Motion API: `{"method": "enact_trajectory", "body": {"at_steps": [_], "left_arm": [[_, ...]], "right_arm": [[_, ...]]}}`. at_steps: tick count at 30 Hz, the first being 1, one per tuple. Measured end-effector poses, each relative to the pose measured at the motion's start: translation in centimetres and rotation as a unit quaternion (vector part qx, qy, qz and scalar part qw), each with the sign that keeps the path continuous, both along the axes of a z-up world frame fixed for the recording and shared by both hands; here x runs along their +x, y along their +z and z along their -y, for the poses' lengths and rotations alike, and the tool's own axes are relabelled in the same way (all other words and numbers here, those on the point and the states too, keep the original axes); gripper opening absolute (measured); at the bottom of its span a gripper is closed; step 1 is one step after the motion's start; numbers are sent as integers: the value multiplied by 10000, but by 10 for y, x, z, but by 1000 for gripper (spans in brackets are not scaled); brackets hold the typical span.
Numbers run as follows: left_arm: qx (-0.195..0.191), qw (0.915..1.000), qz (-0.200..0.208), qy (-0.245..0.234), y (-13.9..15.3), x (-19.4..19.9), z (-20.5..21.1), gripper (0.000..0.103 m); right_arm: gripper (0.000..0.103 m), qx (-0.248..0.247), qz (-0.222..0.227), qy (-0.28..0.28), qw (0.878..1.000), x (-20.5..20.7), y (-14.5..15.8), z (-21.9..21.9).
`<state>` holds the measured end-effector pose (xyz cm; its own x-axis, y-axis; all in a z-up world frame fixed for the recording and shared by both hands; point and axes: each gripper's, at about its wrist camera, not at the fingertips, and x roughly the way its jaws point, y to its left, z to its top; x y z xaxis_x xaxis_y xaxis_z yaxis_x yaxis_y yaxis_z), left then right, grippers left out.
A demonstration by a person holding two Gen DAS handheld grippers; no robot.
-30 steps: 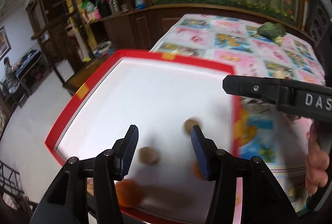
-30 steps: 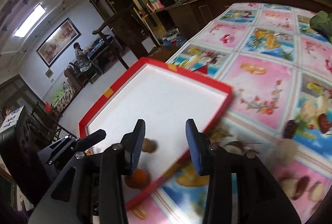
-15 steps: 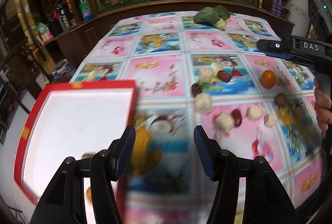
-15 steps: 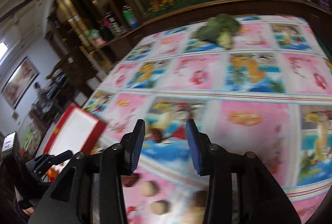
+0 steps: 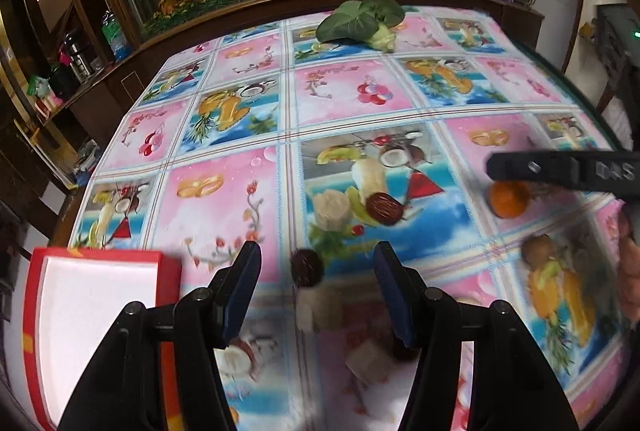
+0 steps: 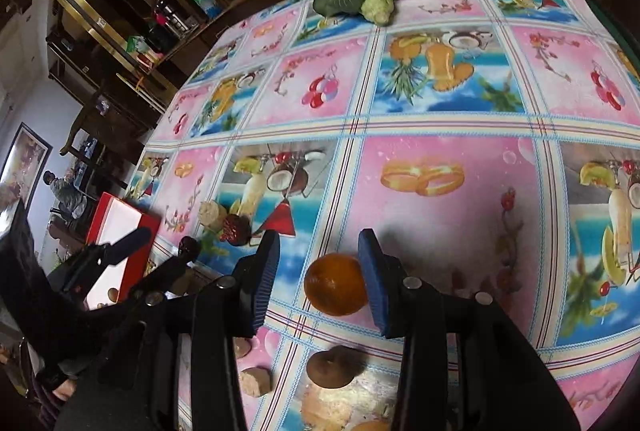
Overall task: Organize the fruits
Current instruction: 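Grasp an orange with the right tool while the left tool grasps a beige pastry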
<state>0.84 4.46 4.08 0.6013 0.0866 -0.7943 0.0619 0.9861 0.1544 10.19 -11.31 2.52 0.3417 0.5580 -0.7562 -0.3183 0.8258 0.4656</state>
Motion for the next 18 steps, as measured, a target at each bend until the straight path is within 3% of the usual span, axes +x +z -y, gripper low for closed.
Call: {"method": "enact_trajectory", "body": {"at_steps": [4,15,18], "left_arm": [[238,9995,-206,-20,-9,18,-6,58],[348,9976,-457,-399,-24,46,7,58],[310,9972,-476,-496,-24,51,8,58]], "right_arm": [[45,-228,57,24,9997,-2,0,-3],[53,-1053,94,189,9942,-8,-9,-19],[53,-1208,283,213,9920,-11,-9,-23]]}}
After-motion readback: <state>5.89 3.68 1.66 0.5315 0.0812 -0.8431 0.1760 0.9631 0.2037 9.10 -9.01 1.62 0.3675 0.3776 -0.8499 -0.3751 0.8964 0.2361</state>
